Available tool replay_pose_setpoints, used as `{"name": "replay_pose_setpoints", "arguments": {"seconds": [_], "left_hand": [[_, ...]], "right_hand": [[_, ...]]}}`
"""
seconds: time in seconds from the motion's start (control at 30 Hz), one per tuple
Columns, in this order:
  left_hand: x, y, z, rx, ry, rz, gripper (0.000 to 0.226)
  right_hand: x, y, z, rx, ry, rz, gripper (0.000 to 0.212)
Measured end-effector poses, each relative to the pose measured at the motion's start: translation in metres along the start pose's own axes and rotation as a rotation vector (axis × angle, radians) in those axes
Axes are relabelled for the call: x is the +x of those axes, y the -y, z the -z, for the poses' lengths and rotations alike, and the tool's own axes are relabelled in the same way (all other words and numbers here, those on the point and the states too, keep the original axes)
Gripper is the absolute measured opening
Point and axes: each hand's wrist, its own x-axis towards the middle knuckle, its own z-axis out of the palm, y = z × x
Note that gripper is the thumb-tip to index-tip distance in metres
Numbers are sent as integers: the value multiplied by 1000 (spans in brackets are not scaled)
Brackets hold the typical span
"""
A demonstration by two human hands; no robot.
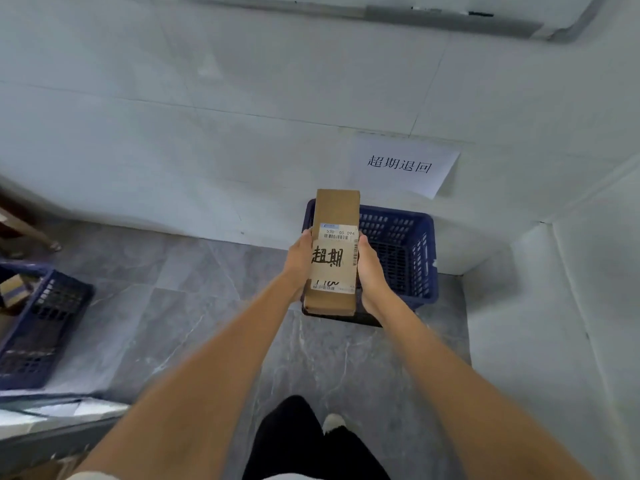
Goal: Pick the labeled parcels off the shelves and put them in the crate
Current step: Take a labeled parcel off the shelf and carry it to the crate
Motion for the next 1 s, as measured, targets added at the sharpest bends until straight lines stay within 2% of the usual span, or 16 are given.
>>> {"name": "replay_pose_setpoints", "arguments": {"seconds": [0.3, 0.43, 0.53, 0.73, 1.0], "left_hand": [[161, -9, -39, 72, 29, 174, 53], [224, 3, -48, 72, 5, 308, 53], [269, 26, -50, 55, 0, 394, 54], [372, 93, -59, 143, -112, 393, 51], [476, 209, -39, 215, -236, 430, 65]], "right_hand": [[154, 9, 3, 84, -57, -139, 47], [214, -5, 4, 122, -81, -218, 49], [259, -22, 4, 136, -82, -301, 50], [362, -95, 0, 127, -54, -392, 50], [473, -201, -29, 110, 30, -536, 57]]}}
